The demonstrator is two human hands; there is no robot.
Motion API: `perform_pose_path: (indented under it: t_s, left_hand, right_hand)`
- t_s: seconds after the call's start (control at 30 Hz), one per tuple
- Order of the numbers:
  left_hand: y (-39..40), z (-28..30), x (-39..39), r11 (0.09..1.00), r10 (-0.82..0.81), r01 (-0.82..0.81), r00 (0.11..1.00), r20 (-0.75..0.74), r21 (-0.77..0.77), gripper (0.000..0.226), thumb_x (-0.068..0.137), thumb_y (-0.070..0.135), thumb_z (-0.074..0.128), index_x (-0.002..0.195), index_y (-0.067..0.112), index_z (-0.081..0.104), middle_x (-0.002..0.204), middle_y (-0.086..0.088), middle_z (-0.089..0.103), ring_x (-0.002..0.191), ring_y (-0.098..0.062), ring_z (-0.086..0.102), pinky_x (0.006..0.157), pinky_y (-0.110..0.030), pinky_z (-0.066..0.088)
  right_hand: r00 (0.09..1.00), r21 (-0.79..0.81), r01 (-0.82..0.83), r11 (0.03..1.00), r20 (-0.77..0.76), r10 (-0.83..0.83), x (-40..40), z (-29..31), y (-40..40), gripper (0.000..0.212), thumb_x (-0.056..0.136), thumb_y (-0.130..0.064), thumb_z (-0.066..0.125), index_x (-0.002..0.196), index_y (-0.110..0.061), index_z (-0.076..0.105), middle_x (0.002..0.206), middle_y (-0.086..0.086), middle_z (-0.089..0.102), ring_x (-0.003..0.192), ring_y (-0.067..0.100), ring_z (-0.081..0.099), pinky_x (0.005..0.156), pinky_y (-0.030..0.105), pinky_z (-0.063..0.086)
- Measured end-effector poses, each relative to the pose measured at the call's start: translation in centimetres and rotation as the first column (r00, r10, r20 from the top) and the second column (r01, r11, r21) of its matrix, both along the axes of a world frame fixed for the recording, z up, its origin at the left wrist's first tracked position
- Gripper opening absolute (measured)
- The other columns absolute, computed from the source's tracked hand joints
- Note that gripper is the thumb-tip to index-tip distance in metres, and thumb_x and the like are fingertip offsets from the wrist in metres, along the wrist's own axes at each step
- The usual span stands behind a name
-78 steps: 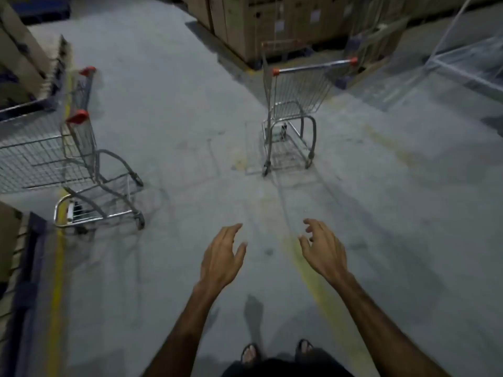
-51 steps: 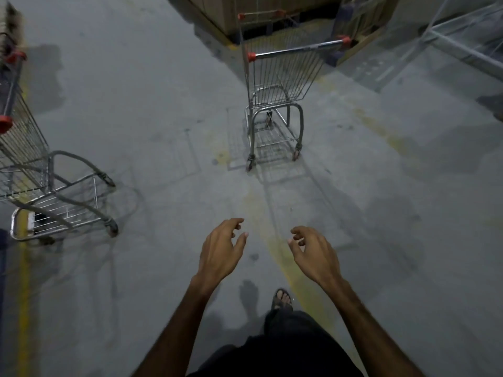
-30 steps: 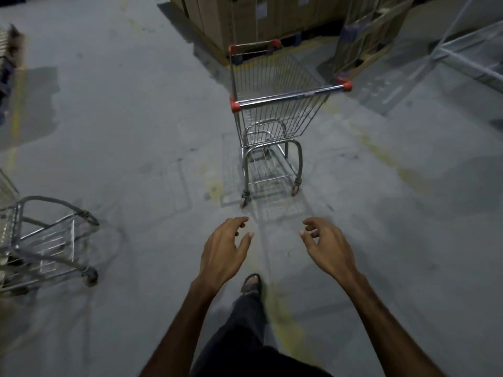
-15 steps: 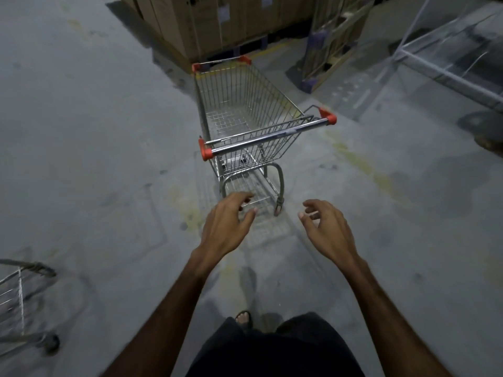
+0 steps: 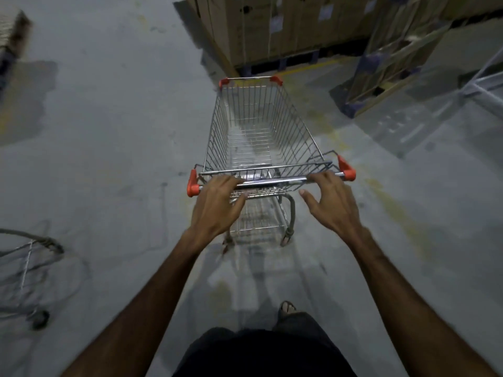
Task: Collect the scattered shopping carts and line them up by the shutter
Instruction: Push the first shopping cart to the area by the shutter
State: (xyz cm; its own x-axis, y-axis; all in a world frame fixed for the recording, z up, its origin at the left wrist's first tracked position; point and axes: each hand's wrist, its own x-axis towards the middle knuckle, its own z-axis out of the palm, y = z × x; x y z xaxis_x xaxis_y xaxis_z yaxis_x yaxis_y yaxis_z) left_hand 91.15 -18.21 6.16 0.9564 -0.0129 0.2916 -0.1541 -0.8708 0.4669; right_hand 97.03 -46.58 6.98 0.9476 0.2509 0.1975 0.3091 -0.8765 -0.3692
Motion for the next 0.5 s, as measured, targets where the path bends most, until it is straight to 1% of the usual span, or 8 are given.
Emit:
perform_pose_path:
  t_s: [0.07, 0.17, 0.23, 0.3, 0.33, 0.4, 0.43, 0.5]
  left_hand:
    - [-0.2, -0.4, 1.8, 0.998, 0.018, -0.017, 1.0, -0.015, 0.053, 0.041, 0.095, 0.046, 0.064, 0.123, 0.017, 0.072, 0.119, -0.001, 0.073, 0.112, -0.024, 0.062, 0.098, -0.044, 0.051]
    - [-0.1, -1.7, 4.1, 0.99, 0.031, -0.018, 0.995, -0.094, 0.142, 0.046, 0.095, 0.055, 0.067, 0.122, 0.019, 0.071, 0.118, -0.001, 0.072, 0.11, -0.024, 0.063, 0.094, -0.043, 0.051]
    - [0.2, -2.5, 5.4, 0.979, 0.067, -0.04, 0.989, -0.131, 0.198, 0.05, 0.096, 0.067, 0.06, 0.113, 0.022, 0.073, 0.108, 0.001, 0.072, 0.101, -0.022, 0.065, 0.088, -0.043, 0.053]
    - [0.5, -2.6, 6.4, 0.963, 0.114, -0.07, 0.981, -0.16, 0.259, 0.055, 0.095, 0.076, 0.049, 0.098, 0.027, 0.072, 0.093, 0.006, 0.071, 0.088, -0.017, 0.063, 0.084, -0.044, 0.051]
    - [0.7, -2.6, 6.8, 0.955, 0.129, -0.075, 0.977, -0.173, 0.287, 0.057, 0.095, 0.078, 0.045, 0.09, 0.028, 0.07, 0.086, 0.008, 0.069, 0.081, -0.015, 0.061, 0.082, -0.042, 0.05]
    - [1.1, -2.5, 7.3, 0.941, 0.146, -0.061, 0.96, -0.238, 0.332, 0.063, 0.094, 0.083, 0.036, 0.075, 0.029, 0.062, 0.075, 0.009, 0.063, 0.07, -0.013, 0.056, 0.078, -0.037, 0.043]
    - [1.3, -2.3, 7.3, 0.935, 0.162, -0.052, 0.943, -0.29, 0.35, 0.066, 0.093, 0.086, 0.032, 0.069, 0.03, 0.056, 0.072, 0.007, 0.063, 0.068, -0.013, 0.056, 0.075, -0.036, 0.041]
    - [1.8, -2.3, 7.5, 0.926, 0.199, -0.046, 0.904, -0.378, 0.376, 0.069, 0.089, 0.094, 0.024, 0.063, 0.033, 0.046, 0.073, 0.003, 0.066, 0.068, -0.017, 0.06, 0.071, -0.034, 0.042]
  right_hand:
    - [0.996, -0.078, -0.08, 0.994, -0.039, 0.077, 3.8, 0.1, -0.9, 0.051, 0.096, -0.05, 0.068, 0.136, -0.019, 0.063, 0.13, 0.009, 0.065, 0.12, 0.031, 0.062, 0.101, 0.05, 0.051]
    - [0.973, -0.248, -0.198, 0.948, -0.164, 0.161, 8.4, -0.5, -2.1, 0.065, 0.096, -0.069, 0.057, 0.144, -0.024, 0.058, 0.138, 0.007, 0.067, 0.127, 0.029, 0.063, 0.111, 0.05, 0.043]
    - [0.924, -0.288, -0.313, 0.905, -0.311, 0.22, 10.3, -0.8, -2.5, 0.076, 0.094, -0.081, 0.045, 0.143, -0.025, 0.058, 0.136, 0.005, 0.069, 0.123, 0.028, 0.066, 0.109, 0.051, 0.047]
    - [0.872, -0.31, -0.415, 0.855, -0.404, 0.277, 11.4, -1.0, -2.5, 0.082, 0.09, -0.089, 0.032, 0.13, -0.025, 0.065, 0.123, 0.005, 0.074, 0.11, 0.027, 0.07, 0.098, 0.047, 0.053]
    - [0.865, -0.321, -0.437, 0.84, -0.406, 0.294, 11.7, -1.2, -2.4, 0.084, 0.087, -0.091, 0.026, 0.121, -0.026, 0.068, 0.114, 0.004, 0.076, 0.103, 0.025, 0.071, 0.092, 0.044, 0.054]
    - [0.89, -0.338, -0.412, 0.846, -0.35, 0.293, 12.1, -1.8, -2.2, 0.091, 0.081, -0.096, 0.016, 0.106, -0.029, 0.071, 0.1, 0.001, 0.076, 0.093, 0.024, 0.072, 0.086, 0.042, 0.054]
    - [0.909, -0.349, -0.383, 0.856, -0.305, 0.282, 12.2, -2.3, -2.1, 0.097, 0.078, -0.1, 0.011, 0.099, -0.028, 0.072, 0.092, -0.001, 0.075, 0.088, 0.024, 0.072, 0.084, 0.041, 0.055]
    - [0.934, -0.37, -0.343, 0.863, -0.23, 0.272, 12.4, -3.2, -1.9, 0.104, 0.073, -0.104, 0.003, 0.085, -0.027, 0.071, 0.076, -0.006, 0.07, 0.074, 0.019, 0.069, 0.076, 0.037, 0.056]
